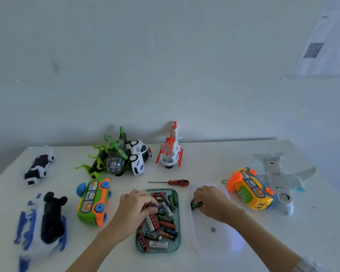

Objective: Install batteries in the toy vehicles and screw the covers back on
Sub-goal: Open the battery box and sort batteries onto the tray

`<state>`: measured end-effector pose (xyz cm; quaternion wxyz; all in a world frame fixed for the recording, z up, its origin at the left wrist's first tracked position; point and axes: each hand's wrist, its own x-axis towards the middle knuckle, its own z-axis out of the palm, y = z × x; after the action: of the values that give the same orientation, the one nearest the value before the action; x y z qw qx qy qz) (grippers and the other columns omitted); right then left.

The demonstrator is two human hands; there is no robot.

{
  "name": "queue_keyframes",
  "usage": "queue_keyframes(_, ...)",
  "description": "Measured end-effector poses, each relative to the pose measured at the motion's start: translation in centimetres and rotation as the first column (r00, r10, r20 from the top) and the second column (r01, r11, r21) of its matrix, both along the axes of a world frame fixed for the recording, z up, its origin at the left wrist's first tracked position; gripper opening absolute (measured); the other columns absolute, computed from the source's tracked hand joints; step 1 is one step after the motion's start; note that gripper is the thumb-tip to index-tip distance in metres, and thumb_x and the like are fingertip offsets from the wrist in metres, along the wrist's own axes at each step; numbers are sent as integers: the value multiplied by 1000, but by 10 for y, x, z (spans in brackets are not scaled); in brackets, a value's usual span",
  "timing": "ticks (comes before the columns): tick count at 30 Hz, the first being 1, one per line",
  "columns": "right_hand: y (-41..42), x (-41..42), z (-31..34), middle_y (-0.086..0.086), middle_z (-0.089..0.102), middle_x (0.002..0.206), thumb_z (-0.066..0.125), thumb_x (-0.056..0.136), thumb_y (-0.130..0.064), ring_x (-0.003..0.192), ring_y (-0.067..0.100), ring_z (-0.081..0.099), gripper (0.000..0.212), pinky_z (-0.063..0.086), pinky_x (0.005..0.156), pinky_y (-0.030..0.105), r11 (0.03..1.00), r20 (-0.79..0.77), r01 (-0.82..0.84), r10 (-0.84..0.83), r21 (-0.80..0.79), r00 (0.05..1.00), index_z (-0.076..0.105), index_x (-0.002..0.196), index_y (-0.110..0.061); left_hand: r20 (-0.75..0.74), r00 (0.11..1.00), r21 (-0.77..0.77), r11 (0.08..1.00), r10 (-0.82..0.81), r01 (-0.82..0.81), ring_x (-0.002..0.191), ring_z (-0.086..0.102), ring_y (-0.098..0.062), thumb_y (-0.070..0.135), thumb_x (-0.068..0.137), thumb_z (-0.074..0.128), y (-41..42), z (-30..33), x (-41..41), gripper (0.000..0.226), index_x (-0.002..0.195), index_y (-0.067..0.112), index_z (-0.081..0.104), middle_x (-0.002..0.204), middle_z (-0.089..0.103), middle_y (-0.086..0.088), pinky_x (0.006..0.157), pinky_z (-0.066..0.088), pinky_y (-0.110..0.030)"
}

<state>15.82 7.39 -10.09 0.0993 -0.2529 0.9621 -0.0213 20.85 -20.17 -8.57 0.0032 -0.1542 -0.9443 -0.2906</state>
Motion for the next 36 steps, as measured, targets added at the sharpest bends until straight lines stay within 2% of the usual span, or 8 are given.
queue_keyframes(4,-4,-3,0,-2,57,108,50,91,-18,101,21,55,21,44,84,33,1000,6,-8,8,8,1000,60,109,-17,10,997,15,997,78,-78,97,40,11,63,77,58,-13,-32,27,20,87,47,66,90,57,32,89,23,-19)
queue_keyframes(10,-12,10,-4,-2,47,88,44,94,-16,87,19,58,15,34,66,23,989,23,147,-147,7,989,58,95,-13,-80,988,43,991,131,-127,94,35,9,66,76,44,-16,-62,40,41,92,39,70,91,48,35,84,29,-21)
queue_keyframes(13,-19,25,6,-3,46,72,46,92,-16,67,17,51,16,31,52,24,923,31,353,-353,-154,935,51,77,-15,-48,984,174,971,173,-162,107,37,7,44,84,65,-13,-65,43,31,113,34,64,113,42,26,93,40,-26)
queue_keyframes(18,-64,63,35,-5,42,56,57,88,-13,48,8,33,30,30,45,21,738,193,449,-411,-504,891,46,61,-16,136,974,340,915,182,-218,133,9,14,38,95,54,7,-68,51,52,134,48,20,145,13,23,101,6,4)
queue_keyframes(22,-107,70,18,-2,54,68,56,88,-14,53,6,40,15,36,49,19,793,265,428,-342,-433,901,59,73,-12,174,957,499,816,233,-290,137,0,17,84,76,33,19,-68,51,73,137,49,13,148,7,29,102,7,3)
queue_keyframes(27,-130,69,-2,-2,61,97,58,90,-19,71,7,51,3,42,62,16,773,191,436,-393,-462,900,58,93,-21,232,948,686,654,217,-318,141,19,5,81,78,36,22,-70,52,84,147,38,17,153,19,22,115,24,-26)
queue_keyframes(31,-126,73,-14,-7,49,116,61,91,-26,102,9,52,35,42,85,15,733,148,388,-373,-558,916,50,124,-20,259,952,724,621,161,-302,139,19,10,85,74,37,20,-63,55,90,147,39,15,153,18,27,106,24,-10)
queue_keyframes(36,-121,94,-32,-8,59,105,50,83,-49,91,8,45,33,46,71,23,758,-108,243,-381,-605,918,62,102,-25,271,954,759,581,128,-293,139,18,11,90,68,41,16,-65,52,97,146,37,19,151,19,29,104,24,-6)
